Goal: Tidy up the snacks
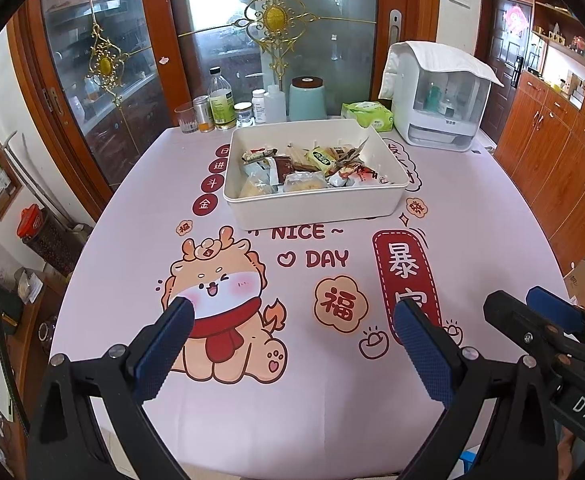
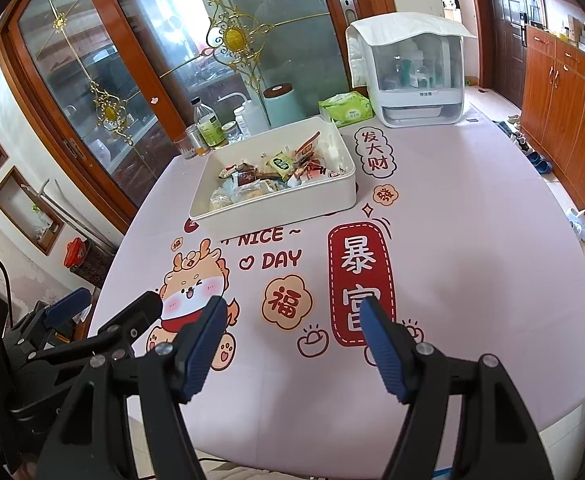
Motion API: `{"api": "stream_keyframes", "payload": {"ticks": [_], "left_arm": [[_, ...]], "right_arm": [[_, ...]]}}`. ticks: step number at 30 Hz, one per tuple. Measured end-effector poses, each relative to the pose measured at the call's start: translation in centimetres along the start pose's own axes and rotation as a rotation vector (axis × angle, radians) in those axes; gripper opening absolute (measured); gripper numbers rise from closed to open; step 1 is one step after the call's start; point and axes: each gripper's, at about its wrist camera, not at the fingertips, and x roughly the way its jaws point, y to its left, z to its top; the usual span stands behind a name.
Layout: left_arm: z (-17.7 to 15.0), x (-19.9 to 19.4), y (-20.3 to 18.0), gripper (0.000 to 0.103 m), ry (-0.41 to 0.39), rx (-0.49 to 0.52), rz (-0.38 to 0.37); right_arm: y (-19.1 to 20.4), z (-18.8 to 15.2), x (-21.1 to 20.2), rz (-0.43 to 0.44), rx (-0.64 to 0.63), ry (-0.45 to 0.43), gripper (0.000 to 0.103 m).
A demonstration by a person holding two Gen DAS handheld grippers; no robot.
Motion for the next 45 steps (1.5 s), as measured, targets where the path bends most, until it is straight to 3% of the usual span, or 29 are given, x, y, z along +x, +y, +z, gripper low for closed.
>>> {"api": "stream_keyframes", "payload": {"ticks": [24,38,45], "left_arm": [[-1.7,0.3,0.7,0.1,0.04,-0.028,0.011],[-6.8,3.6,10.2,0.1,0.2,-0.221,0.09],[-8.5,3.8,17.7,0.1,0.226,-0.295,0.212]], "right_arm": [[1.0,-1.5,0.6,0.014,-0.007,0.029,0.07],[8.0,-3.9,8.1,0.116,-0.114,0.256,0.069],[15.6,-4.8,13.2,0.2,-0.221,0.35,0.069]]}}
